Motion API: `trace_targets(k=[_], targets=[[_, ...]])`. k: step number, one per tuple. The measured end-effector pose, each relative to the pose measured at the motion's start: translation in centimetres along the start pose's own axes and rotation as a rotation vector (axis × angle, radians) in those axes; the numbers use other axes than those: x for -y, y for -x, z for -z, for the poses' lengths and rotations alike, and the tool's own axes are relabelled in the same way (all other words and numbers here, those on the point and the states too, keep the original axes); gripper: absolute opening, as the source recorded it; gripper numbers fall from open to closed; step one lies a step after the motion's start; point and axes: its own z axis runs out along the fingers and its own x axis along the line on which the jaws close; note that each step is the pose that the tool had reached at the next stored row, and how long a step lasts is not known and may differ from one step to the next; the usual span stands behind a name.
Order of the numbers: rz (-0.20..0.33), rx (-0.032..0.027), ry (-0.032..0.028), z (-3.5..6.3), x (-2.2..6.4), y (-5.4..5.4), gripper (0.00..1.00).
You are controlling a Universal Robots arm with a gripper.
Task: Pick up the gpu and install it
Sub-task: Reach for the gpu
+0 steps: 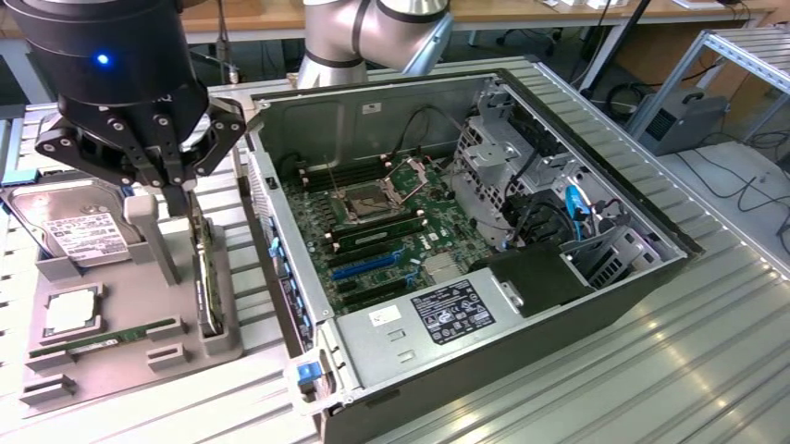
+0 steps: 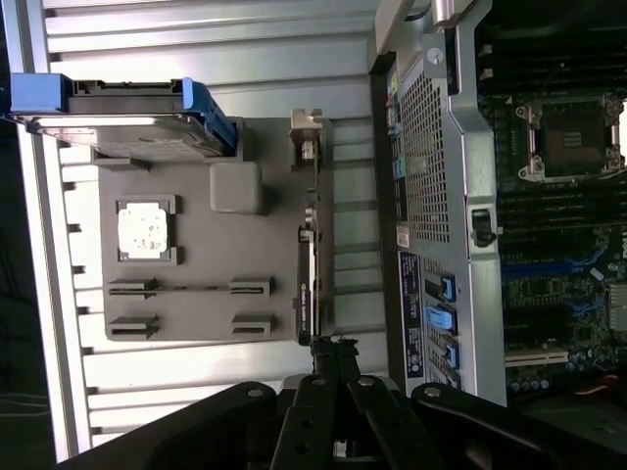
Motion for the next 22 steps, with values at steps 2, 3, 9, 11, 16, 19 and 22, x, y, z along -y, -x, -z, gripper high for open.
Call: trace_targets(k=[2,3,9,11,16,19,22], targets=[[0.0,0.0,0.0,0.0,0.28,0.0,0.11],[0.0,0.0,-0.0001,0.01,0.4,0.0,0.11],[0.0,0.0,0.0,0.01,0.83,0.1,0.11],[0.0,-0.0001,0.0,0.01,1.0,0.1,0.11],[0.0,0.0,0.0,0.01,1.46,0.1,0.11],[0.0,0.0001,0.0001,0.0,1.75,0.1,0.11],[0.0,0.0,0.0,0.01,2.05,0.2,0.11]])
